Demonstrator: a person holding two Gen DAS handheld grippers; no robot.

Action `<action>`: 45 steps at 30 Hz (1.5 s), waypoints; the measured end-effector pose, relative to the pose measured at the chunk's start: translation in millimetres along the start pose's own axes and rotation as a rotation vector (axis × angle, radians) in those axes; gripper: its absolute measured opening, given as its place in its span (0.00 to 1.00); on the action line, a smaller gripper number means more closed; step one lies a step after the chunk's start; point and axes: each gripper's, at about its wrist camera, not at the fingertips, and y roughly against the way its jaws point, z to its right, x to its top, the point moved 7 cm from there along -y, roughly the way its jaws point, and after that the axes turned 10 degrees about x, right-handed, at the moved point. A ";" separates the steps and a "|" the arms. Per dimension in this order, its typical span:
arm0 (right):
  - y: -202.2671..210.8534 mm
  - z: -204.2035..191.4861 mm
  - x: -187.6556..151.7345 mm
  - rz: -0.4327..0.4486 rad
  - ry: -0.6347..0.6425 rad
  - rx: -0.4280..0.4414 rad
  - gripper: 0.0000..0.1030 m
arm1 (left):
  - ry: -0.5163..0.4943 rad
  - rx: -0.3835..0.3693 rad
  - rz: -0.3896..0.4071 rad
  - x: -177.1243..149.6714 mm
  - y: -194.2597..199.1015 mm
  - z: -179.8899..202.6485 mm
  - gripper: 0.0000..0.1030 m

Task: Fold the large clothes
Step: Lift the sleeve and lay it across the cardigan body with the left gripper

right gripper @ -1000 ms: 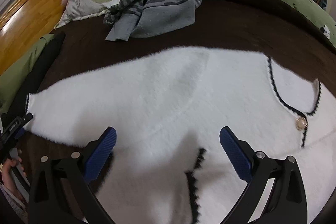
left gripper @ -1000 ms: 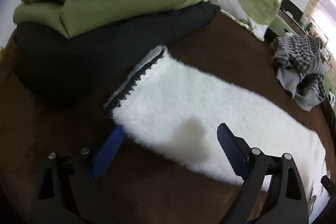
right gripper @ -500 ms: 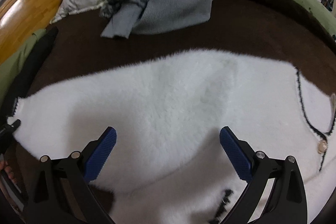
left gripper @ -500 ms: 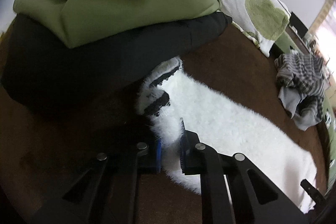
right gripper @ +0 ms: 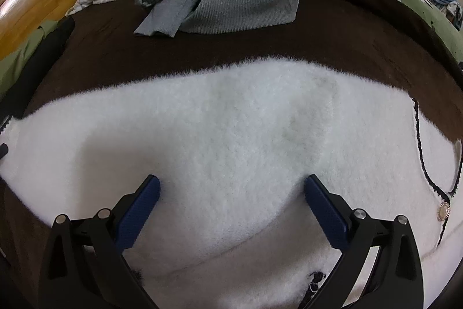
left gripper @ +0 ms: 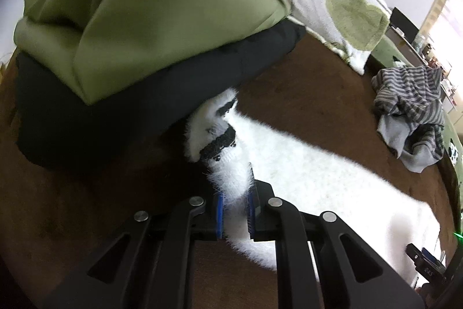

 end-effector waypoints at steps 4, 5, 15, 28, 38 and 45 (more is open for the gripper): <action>21.0 0.6 7.6 0.032 -0.008 -0.002 0.95 | -0.031 -0.041 0.034 12.9 23.7 14.4 0.14; 27.7 1.8 9.7 0.040 -0.010 -0.003 0.95 | -0.038 -0.059 0.045 17.1 31.8 19.7 0.14; 95.9 41.0 9.2 0.095 -0.081 -0.029 0.95 | -0.153 -0.255 0.144 48.7 134.7 101.2 0.13; 194.4 160.5 -68.6 0.141 -0.251 -0.118 0.95 | -0.345 -0.614 0.152 -6.0 282.5 263.2 0.13; 252.4 254.6 -145.8 0.161 -0.404 -0.209 0.95 | -0.527 -0.825 0.131 -101.6 362.4 372.5 0.13; 277.1 296.2 -177.4 0.176 -0.439 -0.252 0.95 | -0.679 -0.822 0.033 -202.4 343.2 410.2 0.13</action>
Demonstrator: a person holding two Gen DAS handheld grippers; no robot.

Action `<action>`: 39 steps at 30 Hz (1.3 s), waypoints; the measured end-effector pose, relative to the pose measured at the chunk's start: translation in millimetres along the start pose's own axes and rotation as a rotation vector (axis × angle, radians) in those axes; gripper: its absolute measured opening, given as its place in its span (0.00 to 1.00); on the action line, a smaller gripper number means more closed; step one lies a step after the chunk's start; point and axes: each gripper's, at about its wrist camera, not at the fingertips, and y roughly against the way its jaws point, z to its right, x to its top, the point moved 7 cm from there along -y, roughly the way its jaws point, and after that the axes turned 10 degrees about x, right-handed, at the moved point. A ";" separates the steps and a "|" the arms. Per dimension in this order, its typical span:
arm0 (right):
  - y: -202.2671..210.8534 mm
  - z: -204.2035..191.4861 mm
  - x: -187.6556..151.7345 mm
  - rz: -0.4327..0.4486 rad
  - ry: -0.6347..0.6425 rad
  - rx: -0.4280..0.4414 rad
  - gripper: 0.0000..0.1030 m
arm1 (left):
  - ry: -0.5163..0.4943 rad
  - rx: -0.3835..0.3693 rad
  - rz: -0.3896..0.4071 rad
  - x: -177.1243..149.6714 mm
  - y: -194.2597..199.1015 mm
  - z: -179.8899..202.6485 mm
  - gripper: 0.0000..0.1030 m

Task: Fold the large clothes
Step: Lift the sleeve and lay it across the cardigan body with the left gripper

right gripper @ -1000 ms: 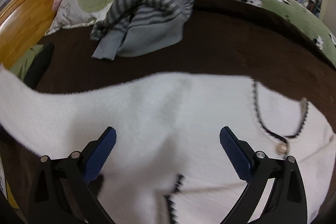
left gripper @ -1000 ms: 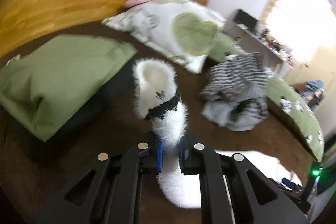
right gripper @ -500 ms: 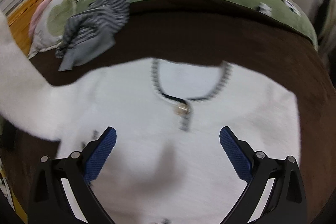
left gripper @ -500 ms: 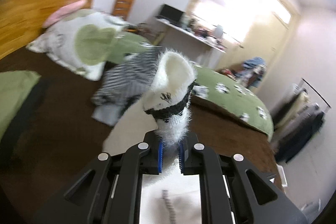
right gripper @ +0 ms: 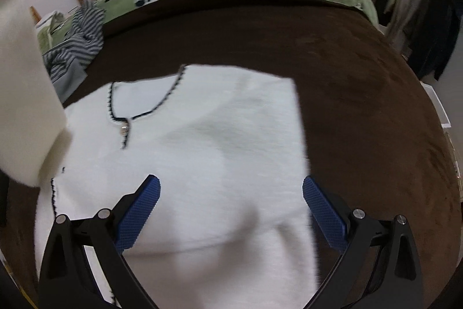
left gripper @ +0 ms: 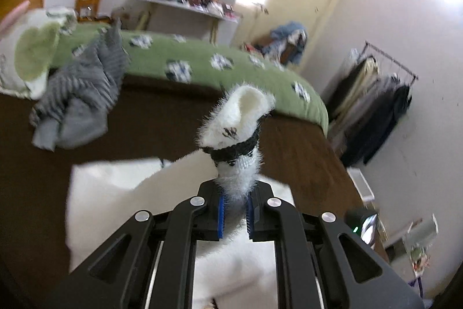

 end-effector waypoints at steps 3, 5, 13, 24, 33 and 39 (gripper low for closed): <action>-0.9 18.4 -4.1 0.002 -0.012 -0.010 0.95 | -0.017 -0.004 -0.063 -37.7 -27.4 11.1 0.13; -3.6 28.0 -9.3 -0.001 -0.011 -0.017 0.95 | -0.014 -0.012 -0.126 -67.8 -47.0 13.3 0.13; -21.9 42.9 -31.0 -0.019 -0.008 -0.017 0.95 | -0.085 -0.039 -0.331 -164.7 -108.5 29.6 0.14; -23.2 55.0 -46.9 -0.041 -0.024 -0.039 0.94 | -0.127 -0.115 -0.435 -198.9 -127.1 54.2 0.69; 8.6 54.6 -28.0 -0.034 -0.029 -0.029 0.95 | -0.256 -0.051 -0.460 -198.6 -93.8 61.9 0.94; 18.8 16.1 -12.7 -0.067 0.026 0.035 0.95 | -0.209 0.125 -0.455 -173.7 -63.3 -3.4 0.94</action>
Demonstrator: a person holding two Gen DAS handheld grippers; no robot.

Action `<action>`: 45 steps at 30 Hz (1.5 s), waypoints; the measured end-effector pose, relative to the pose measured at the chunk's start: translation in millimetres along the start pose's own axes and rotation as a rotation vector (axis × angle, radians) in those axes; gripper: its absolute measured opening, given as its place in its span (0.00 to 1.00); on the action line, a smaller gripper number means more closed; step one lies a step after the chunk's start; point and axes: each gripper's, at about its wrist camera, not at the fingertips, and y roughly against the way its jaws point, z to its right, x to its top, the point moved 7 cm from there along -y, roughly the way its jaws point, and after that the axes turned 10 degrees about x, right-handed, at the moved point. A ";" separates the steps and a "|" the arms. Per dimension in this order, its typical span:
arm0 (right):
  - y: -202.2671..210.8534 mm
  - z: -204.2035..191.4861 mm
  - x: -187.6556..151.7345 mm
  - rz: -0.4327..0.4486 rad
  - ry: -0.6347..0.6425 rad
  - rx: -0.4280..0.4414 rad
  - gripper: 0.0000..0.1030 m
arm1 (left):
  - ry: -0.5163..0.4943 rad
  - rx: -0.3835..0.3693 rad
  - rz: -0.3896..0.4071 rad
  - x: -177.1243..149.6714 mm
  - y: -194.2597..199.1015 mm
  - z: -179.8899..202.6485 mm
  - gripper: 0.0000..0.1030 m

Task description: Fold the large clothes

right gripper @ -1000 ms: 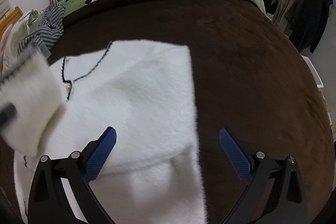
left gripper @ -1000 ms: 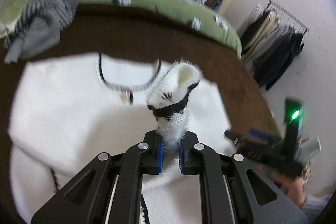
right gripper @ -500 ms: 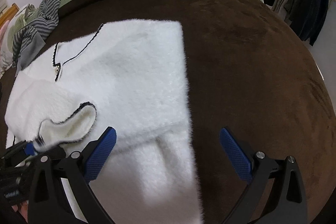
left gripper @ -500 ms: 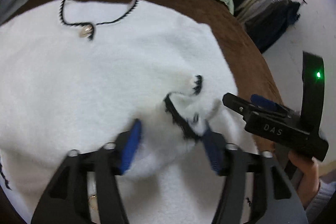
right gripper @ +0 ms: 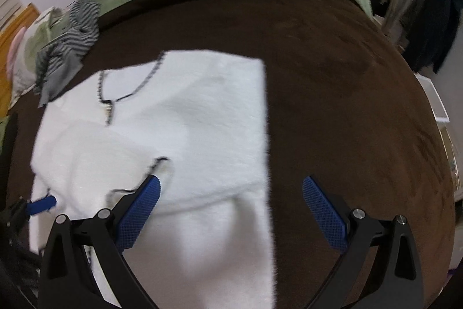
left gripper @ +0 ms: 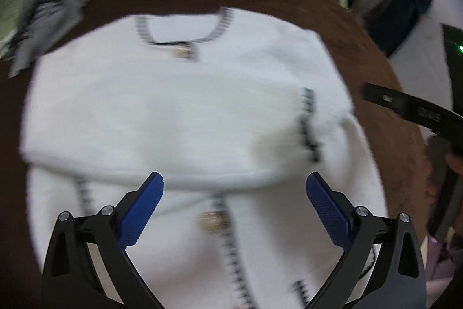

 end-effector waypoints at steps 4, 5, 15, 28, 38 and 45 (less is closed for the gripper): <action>-11.0 -31.1 8.7 -0.011 0.015 0.023 0.95 | 0.058 0.097 0.000 12.2 4.7 -58.4 0.94; -17.0 -38.9 10.2 -0.015 0.014 0.028 0.95 | 0.066 0.115 0.001 16.4 3.4 -71.0 0.94; -75.7 -69.3 -12.3 -0.093 0.108 -0.070 0.94 | 0.080 0.166 -0.011 43.7 -52.4 -130.4 0.94; -96.7 -38.5 -47.3 -0.063 0.033 -0.020 0.96 | 0.054 0.119 0.034 28.2 -85.6 -131.1 0.95; -95.7 -39.2 -47.4 -0.072 0.031 -0.017 0.96 | 0.053 0.126 0.033 28.7 -84.1 -131.7 0.95; -81.6 -49.3 -37.9 -0.116 0.062 -0.020 0.95 | 0.059 0.168 -0.016 32.7 -71.4 -129.2 0.94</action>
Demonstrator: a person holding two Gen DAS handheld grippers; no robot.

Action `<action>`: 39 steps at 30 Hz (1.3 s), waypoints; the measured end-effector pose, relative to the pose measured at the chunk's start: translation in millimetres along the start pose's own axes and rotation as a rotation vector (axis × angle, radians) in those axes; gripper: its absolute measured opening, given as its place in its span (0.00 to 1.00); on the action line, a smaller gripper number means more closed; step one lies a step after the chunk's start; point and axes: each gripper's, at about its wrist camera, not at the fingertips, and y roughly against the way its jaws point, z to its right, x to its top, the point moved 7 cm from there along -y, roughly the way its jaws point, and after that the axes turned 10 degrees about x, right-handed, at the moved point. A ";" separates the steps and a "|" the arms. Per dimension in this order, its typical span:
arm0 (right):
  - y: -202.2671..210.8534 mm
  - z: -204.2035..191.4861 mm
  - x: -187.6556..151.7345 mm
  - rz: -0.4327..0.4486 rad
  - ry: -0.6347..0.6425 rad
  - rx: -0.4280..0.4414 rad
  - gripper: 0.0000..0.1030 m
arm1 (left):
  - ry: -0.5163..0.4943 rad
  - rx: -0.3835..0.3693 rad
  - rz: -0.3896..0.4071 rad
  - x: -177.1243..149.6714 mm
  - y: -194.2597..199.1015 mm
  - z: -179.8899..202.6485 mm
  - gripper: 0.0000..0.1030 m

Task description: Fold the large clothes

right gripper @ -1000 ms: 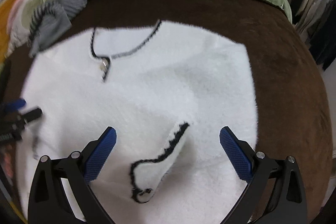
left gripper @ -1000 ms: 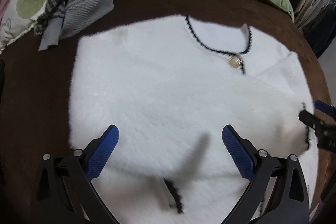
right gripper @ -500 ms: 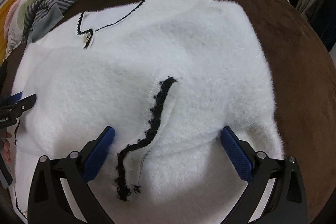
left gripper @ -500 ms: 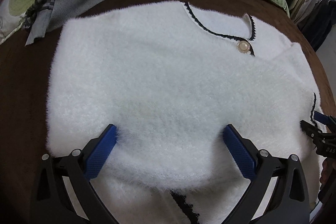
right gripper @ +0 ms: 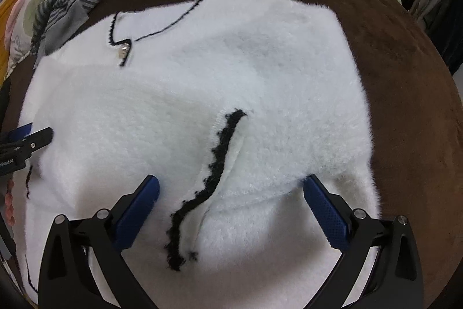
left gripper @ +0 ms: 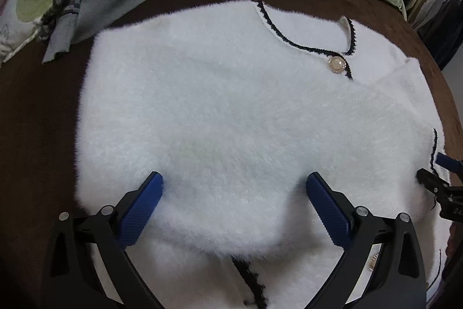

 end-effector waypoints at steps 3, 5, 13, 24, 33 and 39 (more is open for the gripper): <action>19.7 -8.5 0.0 0.009 0.039 0.020 0.95 | 0.016 0.005 0.009 -2.6 20.3 0.3 0.94; 34.5 -13.3 -2.2 0.015 0.059 0.033 0.95 | 0.032 0.006 0.013 -7.6 38.9 0.1 0.94; 92.8 -22.8 -27.6 0.019 0.081 0.091 0.95 | 0.092 -0.005 0.000 -49.4 100.5 -9.9 0.94; 135.5 -2.6 -103.5 0.007 -0.038 0.163 0.95 | 0.156 -0.038 -0.067 -142.7 136.0 -40.0 0.94; 132.4 32.8 -179.5 -0.032 -0.234 0.178 0.95 | 0.169 -0.066 -0.108 -216.3 142.3 -71.7 0.94; 126.3 47.8 -215.7 -0.058 -0.323 0.285 0.95 | 0.192 -0.108 -0.168 -258.3 128.1 -79.9 0.94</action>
